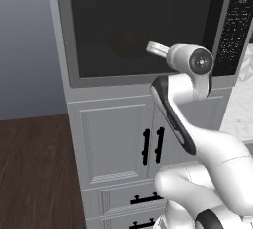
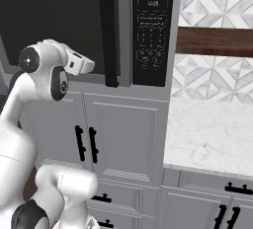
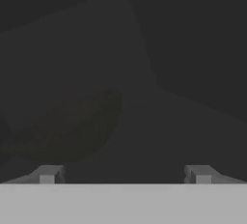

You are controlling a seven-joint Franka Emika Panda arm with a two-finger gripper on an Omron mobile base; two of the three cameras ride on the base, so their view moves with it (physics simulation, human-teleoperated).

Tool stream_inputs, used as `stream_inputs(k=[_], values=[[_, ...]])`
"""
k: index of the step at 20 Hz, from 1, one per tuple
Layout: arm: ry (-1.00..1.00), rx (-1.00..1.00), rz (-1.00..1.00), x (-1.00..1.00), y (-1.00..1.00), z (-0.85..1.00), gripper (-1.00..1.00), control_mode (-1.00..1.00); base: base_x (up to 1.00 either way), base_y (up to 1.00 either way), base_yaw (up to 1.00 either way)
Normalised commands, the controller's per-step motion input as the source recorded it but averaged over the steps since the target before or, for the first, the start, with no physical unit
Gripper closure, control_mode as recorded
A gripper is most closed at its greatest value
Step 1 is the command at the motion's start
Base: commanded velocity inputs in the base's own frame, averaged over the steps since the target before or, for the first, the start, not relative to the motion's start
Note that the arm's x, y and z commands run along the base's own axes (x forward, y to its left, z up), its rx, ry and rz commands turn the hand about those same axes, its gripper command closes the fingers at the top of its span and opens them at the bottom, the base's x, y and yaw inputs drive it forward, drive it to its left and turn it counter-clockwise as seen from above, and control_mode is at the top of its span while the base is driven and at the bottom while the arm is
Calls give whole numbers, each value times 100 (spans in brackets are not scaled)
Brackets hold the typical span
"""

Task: Open the microwave, place the bowl with waffle inside the microwave, then close the microwave door and turn it on.

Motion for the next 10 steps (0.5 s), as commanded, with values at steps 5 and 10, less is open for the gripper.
stream_inputs(k=[5,10], values=[[-4,1,15,32,-11,0,-100,-100,0,0,0],[0,0,14,46,-14,0,-100,-100,0,0,0]])
